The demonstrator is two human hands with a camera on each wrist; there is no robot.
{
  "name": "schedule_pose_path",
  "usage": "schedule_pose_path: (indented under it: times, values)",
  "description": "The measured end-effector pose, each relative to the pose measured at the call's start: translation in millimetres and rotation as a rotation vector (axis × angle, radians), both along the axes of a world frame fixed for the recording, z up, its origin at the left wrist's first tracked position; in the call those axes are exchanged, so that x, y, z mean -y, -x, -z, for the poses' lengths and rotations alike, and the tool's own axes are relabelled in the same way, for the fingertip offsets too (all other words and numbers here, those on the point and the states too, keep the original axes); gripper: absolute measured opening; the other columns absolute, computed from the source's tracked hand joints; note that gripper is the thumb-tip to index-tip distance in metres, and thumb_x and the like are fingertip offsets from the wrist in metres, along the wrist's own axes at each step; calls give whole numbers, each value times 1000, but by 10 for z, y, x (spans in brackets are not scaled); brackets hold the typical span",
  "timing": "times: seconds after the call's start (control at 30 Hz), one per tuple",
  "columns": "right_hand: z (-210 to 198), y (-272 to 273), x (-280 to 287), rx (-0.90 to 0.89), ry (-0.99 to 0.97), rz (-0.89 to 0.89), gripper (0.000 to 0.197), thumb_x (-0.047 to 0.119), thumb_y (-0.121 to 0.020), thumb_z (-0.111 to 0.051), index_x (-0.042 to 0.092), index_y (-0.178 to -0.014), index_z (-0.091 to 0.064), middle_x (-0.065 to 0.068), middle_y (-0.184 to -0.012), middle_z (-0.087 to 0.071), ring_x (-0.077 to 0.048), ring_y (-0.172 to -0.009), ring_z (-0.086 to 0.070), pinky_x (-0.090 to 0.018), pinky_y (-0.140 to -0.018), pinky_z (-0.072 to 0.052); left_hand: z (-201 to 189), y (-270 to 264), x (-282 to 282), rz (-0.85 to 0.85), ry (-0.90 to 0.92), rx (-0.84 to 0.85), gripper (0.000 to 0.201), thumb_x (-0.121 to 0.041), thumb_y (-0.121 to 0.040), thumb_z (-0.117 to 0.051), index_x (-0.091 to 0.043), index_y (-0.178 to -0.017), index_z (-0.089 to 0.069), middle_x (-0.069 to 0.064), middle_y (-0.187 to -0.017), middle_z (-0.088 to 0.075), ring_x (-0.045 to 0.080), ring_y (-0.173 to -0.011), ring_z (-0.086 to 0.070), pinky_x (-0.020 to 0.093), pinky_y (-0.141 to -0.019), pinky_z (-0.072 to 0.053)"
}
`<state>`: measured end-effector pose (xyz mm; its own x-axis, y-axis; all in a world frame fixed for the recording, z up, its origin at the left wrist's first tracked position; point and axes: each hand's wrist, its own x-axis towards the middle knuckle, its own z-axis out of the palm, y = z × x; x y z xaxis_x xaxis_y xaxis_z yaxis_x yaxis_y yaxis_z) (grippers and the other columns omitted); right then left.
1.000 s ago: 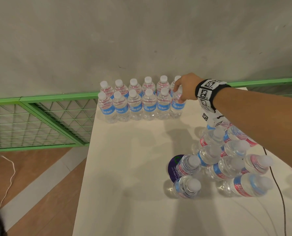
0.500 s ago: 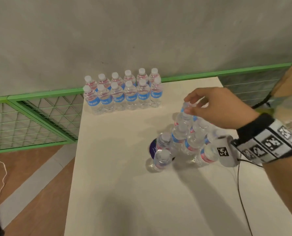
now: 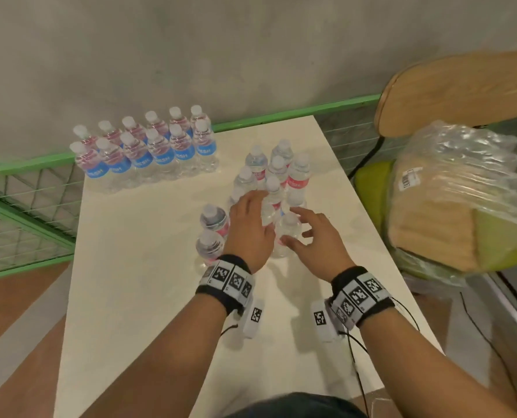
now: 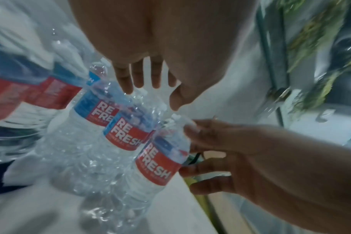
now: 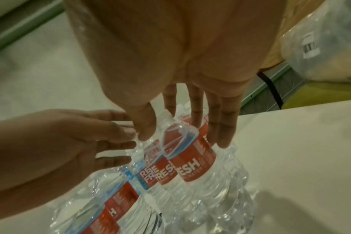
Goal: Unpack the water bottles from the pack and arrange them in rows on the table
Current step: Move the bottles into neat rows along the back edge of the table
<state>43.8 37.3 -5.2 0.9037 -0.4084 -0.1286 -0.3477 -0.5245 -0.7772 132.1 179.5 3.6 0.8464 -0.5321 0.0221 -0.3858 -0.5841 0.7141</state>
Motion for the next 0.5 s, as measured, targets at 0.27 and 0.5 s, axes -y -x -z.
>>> schedule_pose_path:
  times: [0.27,0.5]
  values:
    - [83,45,55,7,1,10,40,27,-94,-60,19,-133,-56,0,-127,-62,-19,-111,-59,-20,-91,-41,160,-101,113,-3,-113,-42,39,-12,-95,-56,-14,-134,-52,8,-135,-47,26,-126,-43,24,-104,-30]
    - [49,531,-4,-53,151,-126,28,23,-95,-54,24,-123,-57,1,-109,-69,-21,-97,-64,-22,-79,-44,13,480,-431,131,-144,-207,38,-22,-98,-51,-27,-136,-50,-5,-133,-58,6,-111,-56,22,-94,-39]
